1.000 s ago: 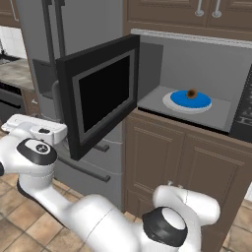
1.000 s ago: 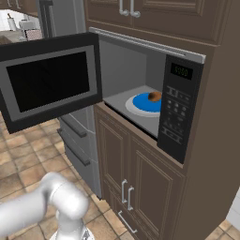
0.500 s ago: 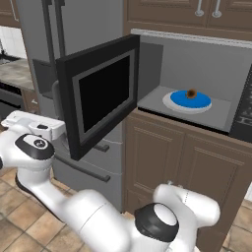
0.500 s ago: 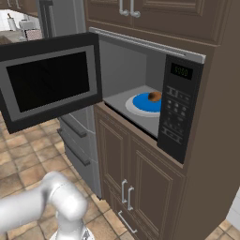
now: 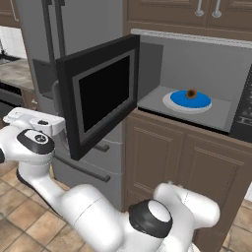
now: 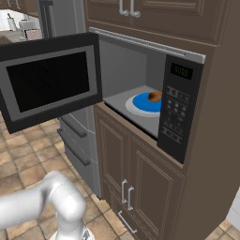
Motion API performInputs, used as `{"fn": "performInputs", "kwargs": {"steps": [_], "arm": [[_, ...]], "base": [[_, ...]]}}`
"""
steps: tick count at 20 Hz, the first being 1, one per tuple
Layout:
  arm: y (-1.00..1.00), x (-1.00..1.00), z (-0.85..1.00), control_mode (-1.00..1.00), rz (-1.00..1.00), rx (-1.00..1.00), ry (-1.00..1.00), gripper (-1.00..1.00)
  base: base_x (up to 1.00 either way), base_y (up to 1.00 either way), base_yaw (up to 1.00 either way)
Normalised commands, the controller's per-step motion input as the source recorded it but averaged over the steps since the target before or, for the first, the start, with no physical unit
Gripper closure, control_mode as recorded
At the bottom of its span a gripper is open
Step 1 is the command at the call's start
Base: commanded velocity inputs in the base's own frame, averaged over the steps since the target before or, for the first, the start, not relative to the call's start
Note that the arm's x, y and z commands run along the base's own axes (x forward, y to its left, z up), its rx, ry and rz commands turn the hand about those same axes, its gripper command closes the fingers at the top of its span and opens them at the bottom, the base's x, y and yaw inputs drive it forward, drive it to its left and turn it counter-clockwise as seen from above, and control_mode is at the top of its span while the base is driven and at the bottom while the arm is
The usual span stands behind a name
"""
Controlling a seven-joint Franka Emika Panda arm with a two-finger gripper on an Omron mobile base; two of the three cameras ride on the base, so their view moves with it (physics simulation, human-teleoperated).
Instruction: Pick the potato from the counter and place it in the microwave. Then turn on the microwave.
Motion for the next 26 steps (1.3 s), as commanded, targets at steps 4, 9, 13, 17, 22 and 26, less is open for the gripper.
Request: {"fn": "performInputs", "kwargs": {"steps": [4, 9, 13, 17, 22, 26], "arm": [[0.00, 0.15, 0.00, -1.00, 0.00, 0.00, 0.00, -1.00], [0.00, 0.19, 0.00, -1.00, 0.00, 0.00, 0.00, -1.00], [0.03, 0.13, 0.00, -1.00, 0.00, 0.00, 0.00, -1.00], [0.01, 0.01, 0.00, -1.00, 0.00, 0.00, 0.00, -1.00], [0.01, 0.01, 0.00, -1.00, 0.00, 0.00, 0.00, -1.00], [0.08, 0.09, -0.01, -1.00, 0.00, -0.02, 0.00, -1.00]], "base": [[0.00, 0.00, 0.00], [0.00, 0.00, 0.00], [0.00, 0.00, 0.00], [0.00, 0.00, 0.00], [0.00, 0.00, 0.00], [0.00, 0.00, 0.00]]}}
